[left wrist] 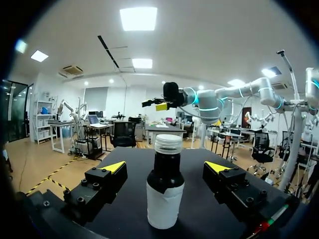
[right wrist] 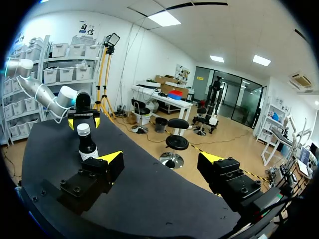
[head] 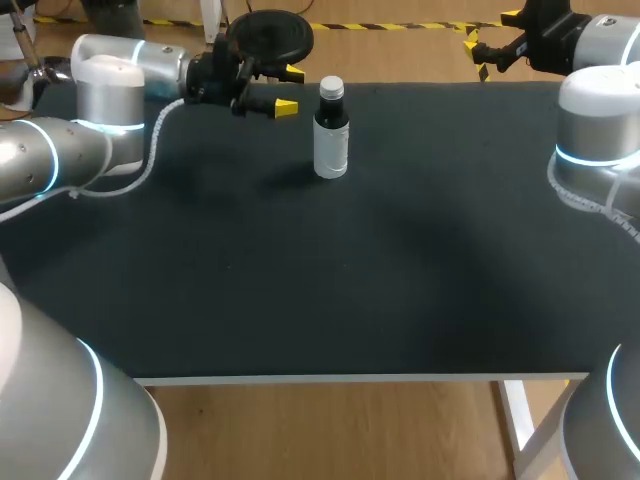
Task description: Unscrew the bottle cap
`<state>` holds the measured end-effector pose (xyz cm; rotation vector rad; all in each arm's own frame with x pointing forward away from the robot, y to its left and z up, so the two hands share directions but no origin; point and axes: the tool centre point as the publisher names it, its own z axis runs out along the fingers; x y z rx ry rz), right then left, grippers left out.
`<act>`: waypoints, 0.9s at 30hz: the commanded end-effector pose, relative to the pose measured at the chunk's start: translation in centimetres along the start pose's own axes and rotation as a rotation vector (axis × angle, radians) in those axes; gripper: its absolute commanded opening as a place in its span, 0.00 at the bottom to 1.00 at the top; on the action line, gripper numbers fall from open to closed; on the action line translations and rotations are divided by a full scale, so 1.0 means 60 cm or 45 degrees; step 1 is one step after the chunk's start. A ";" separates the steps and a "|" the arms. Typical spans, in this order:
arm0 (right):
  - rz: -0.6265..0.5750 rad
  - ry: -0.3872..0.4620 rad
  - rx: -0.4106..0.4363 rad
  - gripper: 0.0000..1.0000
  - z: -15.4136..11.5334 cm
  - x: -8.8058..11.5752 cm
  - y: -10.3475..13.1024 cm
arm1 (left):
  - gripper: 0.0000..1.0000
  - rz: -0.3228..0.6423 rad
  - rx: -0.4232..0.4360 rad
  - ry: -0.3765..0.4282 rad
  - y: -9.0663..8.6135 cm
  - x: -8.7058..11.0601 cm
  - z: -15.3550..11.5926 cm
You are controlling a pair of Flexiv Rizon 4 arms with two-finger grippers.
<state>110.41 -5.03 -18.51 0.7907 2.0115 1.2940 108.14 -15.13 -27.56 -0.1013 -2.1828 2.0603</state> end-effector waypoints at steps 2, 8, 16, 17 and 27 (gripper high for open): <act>0.000 0.000 0.003 1.00 0.000 0.000 0.001 | 1.00 -0.002 -0.006 0.025 0.010 -0.023 0.016; 0.000 0.000 0.003 1.00 0.000 0.000 0.001 | 1.00 -0.004 -0.002 0.061 0.017 -0.039 0.039; 0.000 0.000 0.003 1.00 0.000 0.000 0.001 | 1.00 0.006 0.015 0.112 0.021 -0.054 0.062; 0.000 0.000 0.003 1.00 0.000 0.000 0.001 | 1.00 0.010 0.016 0.118 0.021 -0.055 0.065; 0.000 0.000 0.003 1.00 0.000 0.000 0.001 | 1.00 0.040 0.021 0.166 0.021 -0.063 0.083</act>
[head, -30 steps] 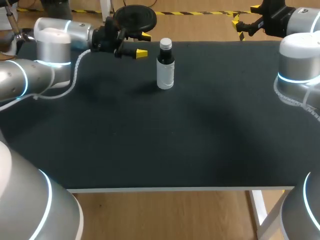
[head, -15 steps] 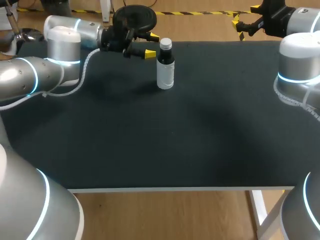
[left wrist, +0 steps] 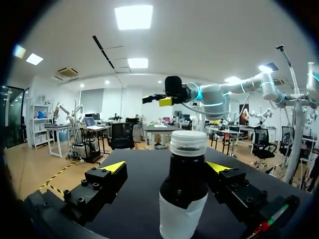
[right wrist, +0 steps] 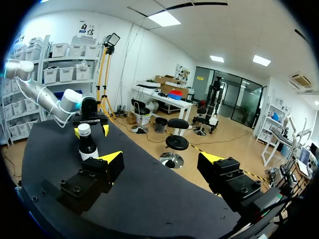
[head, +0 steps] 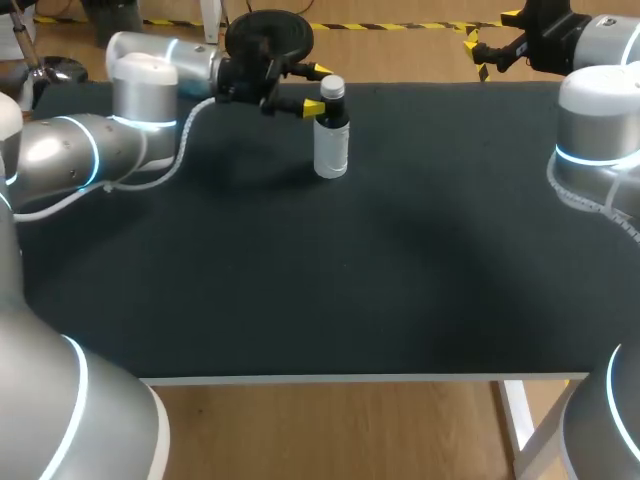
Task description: Unscrew the bottle cap
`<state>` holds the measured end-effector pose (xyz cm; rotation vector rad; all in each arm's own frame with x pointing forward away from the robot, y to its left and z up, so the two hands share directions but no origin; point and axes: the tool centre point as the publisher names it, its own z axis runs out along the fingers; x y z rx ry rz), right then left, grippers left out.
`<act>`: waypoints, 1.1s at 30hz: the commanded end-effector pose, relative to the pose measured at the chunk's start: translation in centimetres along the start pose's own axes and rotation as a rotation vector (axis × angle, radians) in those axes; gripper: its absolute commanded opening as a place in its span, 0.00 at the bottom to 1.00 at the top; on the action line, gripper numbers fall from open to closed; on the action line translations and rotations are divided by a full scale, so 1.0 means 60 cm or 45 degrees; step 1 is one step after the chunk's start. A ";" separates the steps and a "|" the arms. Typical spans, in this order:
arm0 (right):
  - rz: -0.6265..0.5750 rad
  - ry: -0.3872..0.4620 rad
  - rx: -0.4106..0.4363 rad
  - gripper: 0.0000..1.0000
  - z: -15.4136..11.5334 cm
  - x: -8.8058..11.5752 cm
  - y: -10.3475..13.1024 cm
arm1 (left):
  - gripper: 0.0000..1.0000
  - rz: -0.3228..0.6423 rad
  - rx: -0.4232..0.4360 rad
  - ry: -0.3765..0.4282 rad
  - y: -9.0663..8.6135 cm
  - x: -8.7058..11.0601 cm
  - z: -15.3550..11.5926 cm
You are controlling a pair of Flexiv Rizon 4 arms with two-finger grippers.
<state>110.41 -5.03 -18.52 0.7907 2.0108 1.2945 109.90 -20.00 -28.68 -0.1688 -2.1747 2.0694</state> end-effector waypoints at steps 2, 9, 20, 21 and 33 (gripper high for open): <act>0.000 0.000 0.004 1.00 0.000 0.000 0.001 | 1.00 -0.004 0.027 0.141 0.009 -0.022 0.009; 0.000 0.000 0.004 1.00 0.000 0.000 0.001 | 1.00 0.007 0.049 0.166 0.008 -0.019 0.015; 0.000 0.000 0.004 1.00 0.000 0.000 0.001 | 1.00 0.019 0.074 0.198 0.003 -0.002 0.022; 0.000 0.000 0.004 1.00 0.000 0.000 0.001 | 1.00 0.018 0.075 0.201 0.002 -0.001 0.024; 0.000 0.000 0.004 1.00 0.000 0.000 0.001 | 1.00 0.021 0.084 0.252 0.001 0.010 0.043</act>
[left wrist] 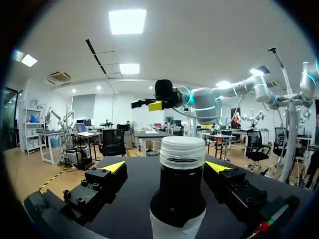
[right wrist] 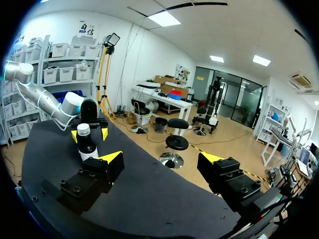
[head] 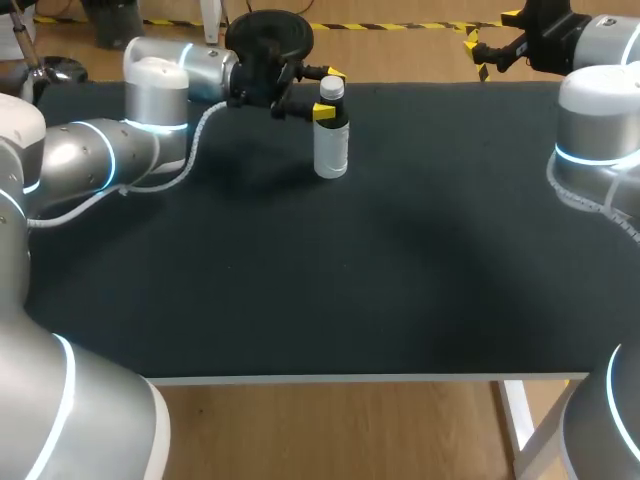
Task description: Unscrew the bottle cap
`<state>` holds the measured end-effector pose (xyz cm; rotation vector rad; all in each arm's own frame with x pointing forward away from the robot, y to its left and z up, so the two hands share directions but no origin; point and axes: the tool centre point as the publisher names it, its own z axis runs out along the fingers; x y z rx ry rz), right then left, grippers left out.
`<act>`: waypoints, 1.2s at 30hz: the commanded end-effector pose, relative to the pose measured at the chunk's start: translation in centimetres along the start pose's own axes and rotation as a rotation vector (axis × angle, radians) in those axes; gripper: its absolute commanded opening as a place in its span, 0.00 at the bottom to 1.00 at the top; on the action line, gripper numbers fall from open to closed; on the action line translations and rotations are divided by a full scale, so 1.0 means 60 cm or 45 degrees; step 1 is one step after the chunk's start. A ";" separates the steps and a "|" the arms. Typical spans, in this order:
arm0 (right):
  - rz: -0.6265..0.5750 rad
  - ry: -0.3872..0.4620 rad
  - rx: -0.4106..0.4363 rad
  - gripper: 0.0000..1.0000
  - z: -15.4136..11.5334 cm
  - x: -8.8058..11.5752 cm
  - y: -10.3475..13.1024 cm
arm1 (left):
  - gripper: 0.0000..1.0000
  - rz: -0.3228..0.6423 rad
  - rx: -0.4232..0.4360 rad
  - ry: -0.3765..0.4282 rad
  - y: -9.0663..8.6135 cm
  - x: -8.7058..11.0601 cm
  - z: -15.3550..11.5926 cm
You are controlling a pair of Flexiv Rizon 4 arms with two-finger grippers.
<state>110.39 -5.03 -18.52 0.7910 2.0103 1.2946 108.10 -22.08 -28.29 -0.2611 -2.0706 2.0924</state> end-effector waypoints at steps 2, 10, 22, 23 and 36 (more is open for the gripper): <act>0.000 0.001 0.004 1.00 0.000 0.000 0.001 | 1.00 -0.006 0.014 0.153 0.010 -0.013 0.004; 0.000 0.001 0.004 1.00 0.000 0.000 0.001 | 1.00 -0.017 0.002 0.174 0.012 -0.010 0.008; 0.000 0.001 0.004 1.00 0.000 0.000 0.001 | 0.79 -0.027 -0.007 0.208 0.013 -0.003 0.012; 0.000 0.001 0.004 1.00 0.000 0.000 0.001 | 0.80 -0.028 -0.007 0.211 0.013 -0.003 0.012; 0.000 0.001 0.004 1.00 0.000 0.000 0.001 | 0.33 -0.019 -0.008 0.231 0.013 0.001 0.011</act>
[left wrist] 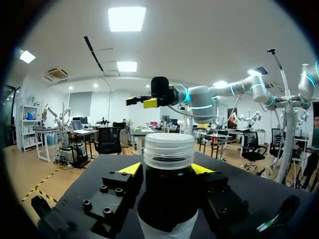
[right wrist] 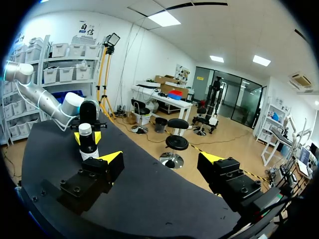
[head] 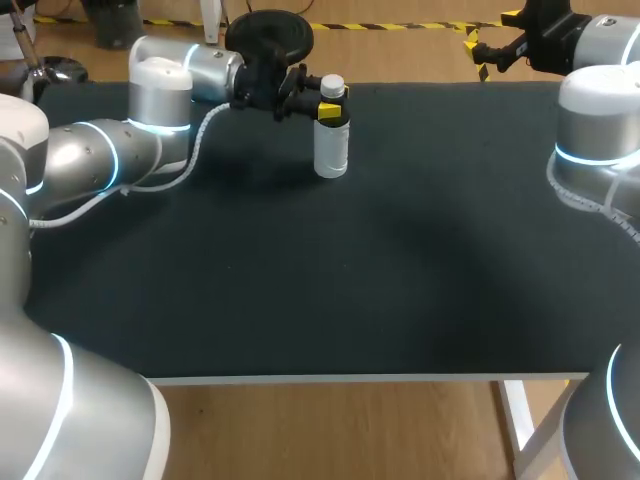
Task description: Unscrew the bottle cap
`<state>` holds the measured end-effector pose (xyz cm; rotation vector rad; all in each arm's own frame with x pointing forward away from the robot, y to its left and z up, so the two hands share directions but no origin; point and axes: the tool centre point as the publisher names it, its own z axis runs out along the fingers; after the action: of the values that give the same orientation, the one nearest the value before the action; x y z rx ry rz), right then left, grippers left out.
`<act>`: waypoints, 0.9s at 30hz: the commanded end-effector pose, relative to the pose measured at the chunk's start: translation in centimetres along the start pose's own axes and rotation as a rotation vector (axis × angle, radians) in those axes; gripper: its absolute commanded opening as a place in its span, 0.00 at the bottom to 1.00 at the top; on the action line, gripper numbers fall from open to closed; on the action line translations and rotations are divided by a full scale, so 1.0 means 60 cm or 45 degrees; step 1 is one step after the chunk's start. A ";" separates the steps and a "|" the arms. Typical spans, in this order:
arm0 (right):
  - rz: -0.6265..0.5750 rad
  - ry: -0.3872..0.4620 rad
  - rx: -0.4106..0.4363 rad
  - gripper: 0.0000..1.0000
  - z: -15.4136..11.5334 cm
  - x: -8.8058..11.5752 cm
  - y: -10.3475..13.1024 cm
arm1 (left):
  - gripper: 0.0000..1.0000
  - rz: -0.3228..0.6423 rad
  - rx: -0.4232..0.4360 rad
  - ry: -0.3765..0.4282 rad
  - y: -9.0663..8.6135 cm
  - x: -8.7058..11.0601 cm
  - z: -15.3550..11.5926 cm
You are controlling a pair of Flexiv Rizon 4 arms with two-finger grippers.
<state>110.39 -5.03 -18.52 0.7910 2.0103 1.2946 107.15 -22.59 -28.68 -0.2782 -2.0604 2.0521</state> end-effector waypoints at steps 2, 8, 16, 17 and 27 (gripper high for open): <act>0.000 0.001 0.004 1.00 0.000 0.000 0.001 | 0.15 0.005 0.004 0.190 0.005 -0.012 -0.002; 0.000 0.001 0.004 1.00 0.000 0.000 0.001 | 0.00 0.029 -0.009 0.194 0.004 -0.011 -0.002; 0.000 0.001 0.004 1.00 0.000 0.000 0.001 | 0.00 0.081 -0.029 0.202 -0.001 -0.011 -0.003; 0.000 0.001 0.004 1.00 0.000 0.000 0.001 | 0.00 0.086 -0.026 0.202 -0.002 -0.011 -0.004; 0.000 0.001 0.004 1.00 0.000 0.000 0.001 | 0.00 0.104 0.020 0.182 -0.007 -0.009 -0.011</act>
<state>110.39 -5.03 -18.52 0.7910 2.0103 1.2945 107.10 -22.12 -27.77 -0.3864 -2.0583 2.0950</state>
